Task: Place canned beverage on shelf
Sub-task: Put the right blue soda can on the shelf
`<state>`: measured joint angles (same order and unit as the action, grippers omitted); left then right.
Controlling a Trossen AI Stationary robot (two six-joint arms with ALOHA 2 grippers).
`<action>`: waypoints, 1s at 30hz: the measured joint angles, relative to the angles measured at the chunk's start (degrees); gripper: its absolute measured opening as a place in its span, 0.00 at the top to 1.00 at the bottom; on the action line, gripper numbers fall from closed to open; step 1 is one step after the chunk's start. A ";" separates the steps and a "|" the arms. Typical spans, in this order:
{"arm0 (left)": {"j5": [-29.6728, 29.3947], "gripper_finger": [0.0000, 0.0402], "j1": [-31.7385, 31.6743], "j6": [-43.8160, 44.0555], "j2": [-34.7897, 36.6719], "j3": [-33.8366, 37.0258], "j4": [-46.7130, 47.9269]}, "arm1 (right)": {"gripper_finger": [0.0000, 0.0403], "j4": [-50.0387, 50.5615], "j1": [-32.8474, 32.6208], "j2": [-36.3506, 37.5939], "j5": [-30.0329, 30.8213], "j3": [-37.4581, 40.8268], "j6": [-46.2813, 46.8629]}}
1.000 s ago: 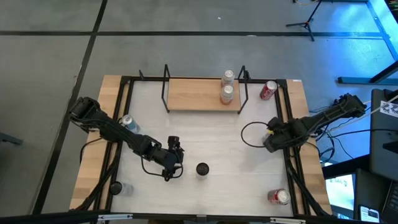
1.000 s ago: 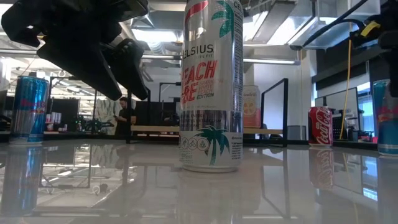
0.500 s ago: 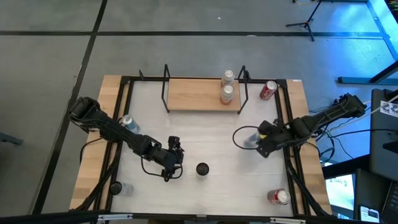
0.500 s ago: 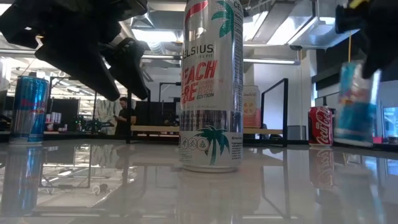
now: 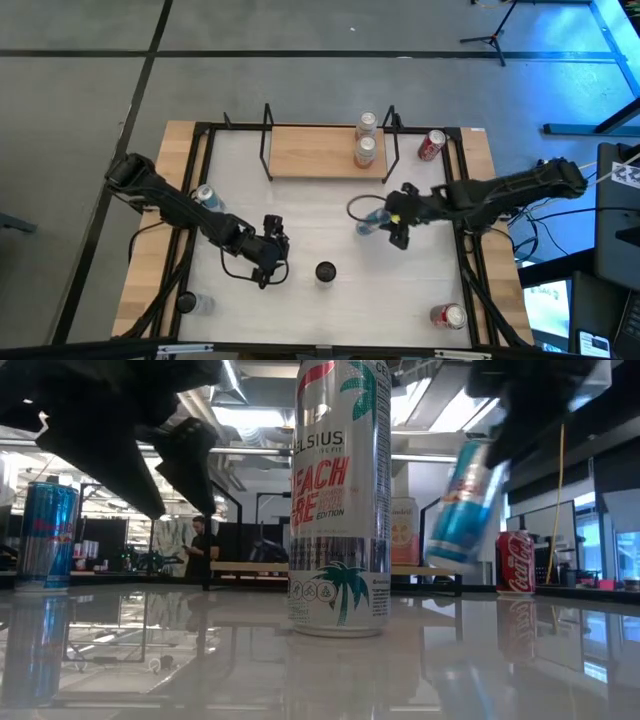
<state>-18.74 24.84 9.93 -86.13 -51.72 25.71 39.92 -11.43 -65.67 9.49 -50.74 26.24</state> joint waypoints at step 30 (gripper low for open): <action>-0.14 0.14 -0.17 4.83 13.23 20.89 -20.36 | 0.65 11.13 14.48 -37.28 -9.09 -36.56 -31.92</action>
<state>-18.87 24.67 14.76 -72.90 -30.83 5.34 51.05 3.05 -102.95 0.40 -87.31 -5.68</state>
